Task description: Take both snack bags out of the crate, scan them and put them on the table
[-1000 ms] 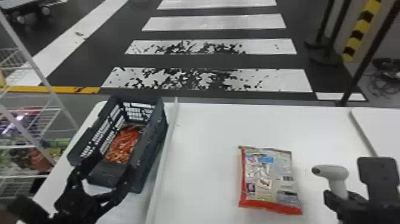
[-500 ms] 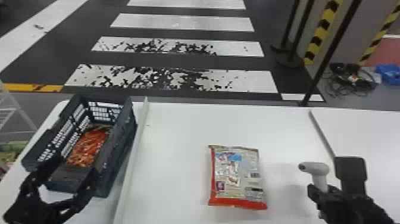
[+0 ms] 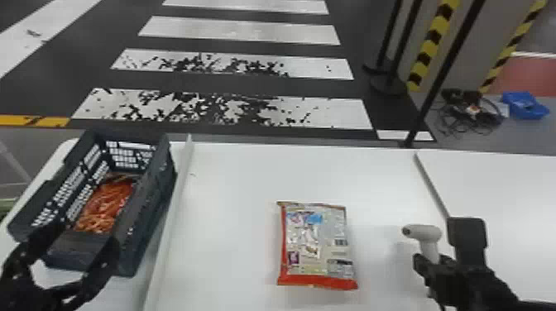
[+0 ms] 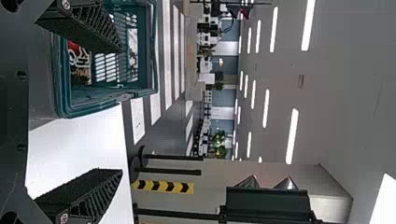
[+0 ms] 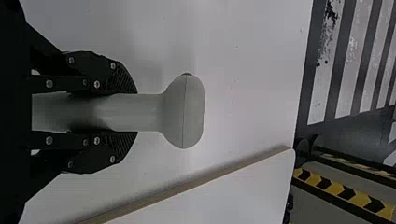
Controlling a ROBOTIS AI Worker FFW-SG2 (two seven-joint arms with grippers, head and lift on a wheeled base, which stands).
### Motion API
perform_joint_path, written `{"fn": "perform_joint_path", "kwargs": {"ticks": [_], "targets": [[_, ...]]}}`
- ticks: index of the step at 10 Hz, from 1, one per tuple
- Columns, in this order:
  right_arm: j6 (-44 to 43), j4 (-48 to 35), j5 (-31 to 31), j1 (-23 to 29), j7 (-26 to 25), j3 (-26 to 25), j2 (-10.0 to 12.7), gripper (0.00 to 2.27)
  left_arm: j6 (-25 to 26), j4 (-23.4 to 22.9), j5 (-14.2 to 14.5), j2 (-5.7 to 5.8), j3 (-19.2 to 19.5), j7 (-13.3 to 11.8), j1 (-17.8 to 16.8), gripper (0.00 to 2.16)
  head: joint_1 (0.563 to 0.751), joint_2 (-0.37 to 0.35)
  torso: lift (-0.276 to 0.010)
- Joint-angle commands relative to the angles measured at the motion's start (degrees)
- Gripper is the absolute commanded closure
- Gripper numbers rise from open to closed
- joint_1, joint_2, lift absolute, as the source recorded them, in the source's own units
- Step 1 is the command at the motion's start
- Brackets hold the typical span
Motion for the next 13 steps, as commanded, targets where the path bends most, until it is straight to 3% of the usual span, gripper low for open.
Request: {"fn": "perform_joint_path", "kwargs": {"ticks": [1, 6, 7, 8, 9, 11, 13], "targets": [[0.26, 0.87, -0.01, -0.43, 0.28, -0.04, -0.05, 2.25, 0.00, -0.04, 0.00, -0.06, -0.01, 0.00, 0.00, 0.08, 0.695, -0.058, -0.092], [-0.09, 2.98, -0.01, -1.13, 0.55, -0.30, -0.58, 2.21, 0.00, -0.04, 0.00, -0.06, 0.08, -0.09, 0.00, 0.08, 0.695, -0.062, -0.092], [-1.14, 2.72, -1.24, -0.78, 0.55, -0.66, -0.58, 1.48, 0.00, -0.04, 0.00, -0.06, 0.08, 0.00, 0.00, 0.08, 0.695, -0.063, -0.092], [-1.67, 2.54, -1.42, -0.60, 0.11, -0.66, -0.49, 0.25, -0.18, -0.04, 0.00, -0.06, 0.08, 0.00, 0.09, 0.08, 0.695, -0.063, -0.092], [-1.49, 2.54, -1.42, -0.69, -0.33, -0.66, -0.49, 0.00, -0.18, -0.04, 0.00, -0.06, 0.08, -0.09, 0.09, 0.08, 0.695, -0.063, -0.092], [-1.85, 2.10, -1.42, -0.34, -1.74, -0.66, -0.49, 0.03, -0.35, -0.04, 0.00, -0.06, 0.08, -0.09, 0.09, 0.08, 0.695, -0.065, -0.092], [-1.85, -3.34, -2.91, 1.95, -3.76, -1.27, -0.05, 0.05, -0.35, -0.04, 0.00, 0.03, 0.08, 0.00, 0.18, 0.08, 0.695, -0.075, -0.092]]}}
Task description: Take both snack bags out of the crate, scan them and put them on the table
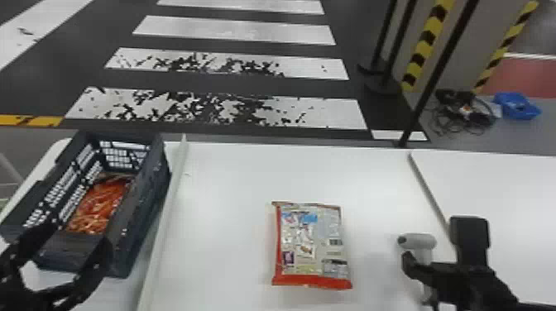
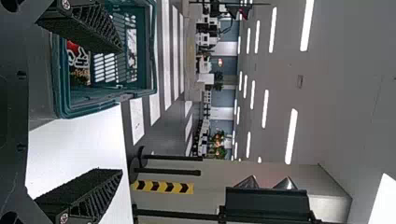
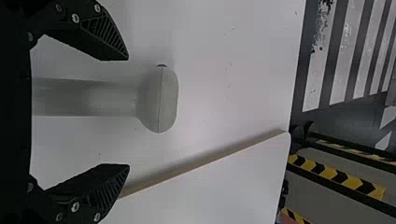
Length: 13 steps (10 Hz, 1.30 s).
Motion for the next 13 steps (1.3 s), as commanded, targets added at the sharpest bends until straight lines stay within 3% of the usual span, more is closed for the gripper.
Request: {"fn": "perform_joint_path", "kwargs": {"ticks": [1, 5, 9, 13], "targets": [[1.18, -6.10, -1.91, 2.23, -0.04, -0.33, 0.30, 0.06, -0.01, -0.09, 0.00, 0.03, 0.00, 0.00, 0.02, 0.08, 0.695, -0.080, -0.092], [8.03, -14.45, -11.40, 5.40, 1.37, 0.82, 1.26, 0.07, -0.01, -0.17, 0.00, -0.06, -0.09, 0.00, 0.11, 0.08, 0.695, -0.043, -0.092], [9.44, -13.22, -13.69, 4.96, 4.97, 5.47, 2.02, 0.08, 0.17, -0.09, 0.00, 0.03, -0.18, 0.00, 0.11, 0.08, 0.695, 0.092, -0.092], [8.73, -7.50, -15.88, 2.94, 5.76, 6.62, 2.02, 0.08, 0.17, 0.09, 0.09, 0.03, -0.26, 0.18, 0.11, 0.08, 0.695, 0.153, -0.092]]}}
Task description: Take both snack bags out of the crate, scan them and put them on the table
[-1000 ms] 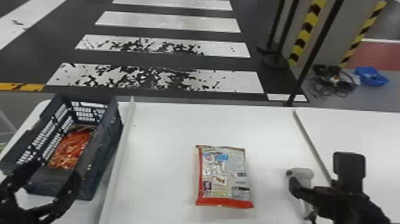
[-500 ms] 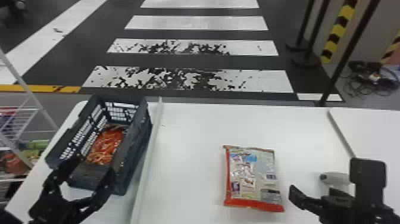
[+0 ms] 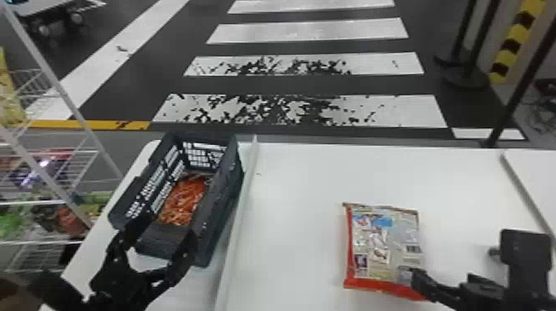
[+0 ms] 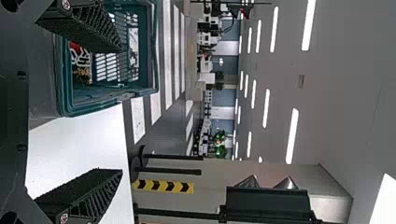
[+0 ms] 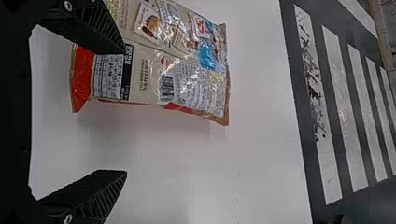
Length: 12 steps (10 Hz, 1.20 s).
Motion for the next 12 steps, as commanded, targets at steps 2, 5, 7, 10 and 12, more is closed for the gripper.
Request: {"fn": "perform_joint_path", "kwargs": {"ticks": [2, 5, 7, 10, 12], "targets": [[0.08, 1.36, -4.36, -0.47, 1.13, -1.56, 0.05, 0.08, 0.00, 0.01, -0.14, -0.35, -0.11, 0.12, 0.16, 0.08, 0.695, 0.168, -0.092], [1.49, 3.11, -8.75, -0.73, 3.51, -4.55, 0.05, 0.08, 0.17, 0.01, -0.58, -0.79, -0.46, 0.12, 0.42, 0.08, 0.695, 0.174, -0.092], [1.49, 6.10, -11.30, -1.88, 5.26, -5.78, 0.05, 0.08, 0.35, -0.08, -1.46, -1.58, -0.72, 0.21, 0.51, 0.08, 0.695, 0.173, -0.092], [2.72, 9.88, -14.12, -4.07, 7.02, -7.98, 0.05, 0.08, 0.70, -0.34, -2.78, -2.98, -1.34, 0.29, 0.51, 0.08, 0.695, 0.167, -0.092], [2.89, 11.99, -15.08, -5.57, 8.25, -8.42, 0.05, 0.08, 0.70, -0.61, -3.66, -4.04, -0.99, 0.38, 1.21, 0.08, 0.695, 0.160, -0.092]]}}
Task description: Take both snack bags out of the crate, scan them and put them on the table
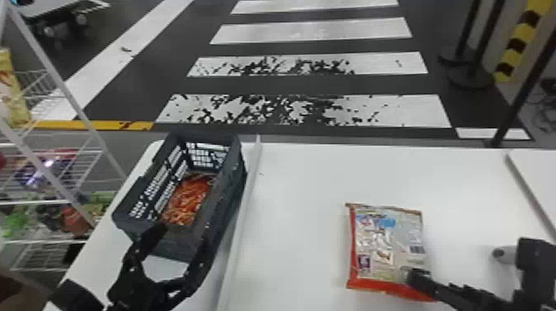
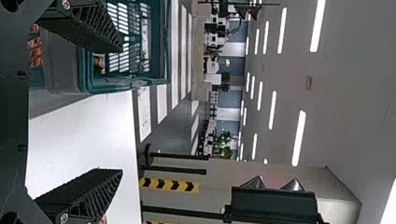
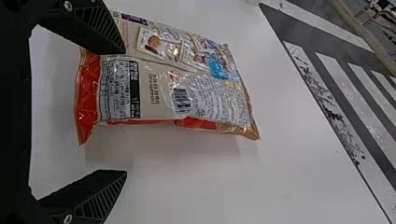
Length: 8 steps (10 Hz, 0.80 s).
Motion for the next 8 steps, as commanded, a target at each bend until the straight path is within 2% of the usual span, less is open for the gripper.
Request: {"fn": "perform_joint_path", "kwargs": {"ticks": [1, 2, 3, 4, 5, 6, 8], "targets": [[0.40, 1.34, -0.90, -0.95, 0.57, -0.26, 0.05, 0.08, 0.00, -0.19, -0.67, -0.63, 0.16, 0.12, 0.30, 0.08, 0.695, 0.162, -0.092], [0.93, 2.13, -1.07, -1.39, 0.57, -0.26, 0.05, 0.11, 0.17, -0.36, -1.11, -0.89, 0.08, 0.21, 0.30, 0.08, 0.695, 0.166, -0.092], [0.93, 2.75, -1.16, -1.66, 0.93, -0.26, 0.05, 0.26, 0.17, -0.36, -1.20, -1.07, 0.08, 0.21, 0.21, 0.08, 0.695, 0.168, -0.092], [1.46, 3.36, -0.90, -2.27, 2.33, -0.43, 0.00, 0.63, 0.35, -0.36, -1.29, -1.07, 0.08, 0.21, 0.12, 0.08, 0.695, 0.169, -0.092], [1.99, 3.98, -0.28, -2.89, 2.95, -0.43, -0.09, 1.63, 0.35, -0.36, -1.29, -1.07, 0.08, 0.30, 0.12, 0.08, 0.695, 0.173, -0.092], [3.22, 3.98, 0.07, -2.98, 2.77, -0.43, -0.09, 2.26, 0.35, -0.36, -1.29, -0.98, 0.16, 0.30, 0.12, 0.08, 0.695, 0.175, -0.092], [3.57, 3.62, 0.24, -2.98, 3.74, -0.43, -0.09, 2.26, 0.35, -0.36, -1.29, -0.71, 0.16, 0.56, 0.12, 0.08, 0.695, 0.176, -0.092]]}}
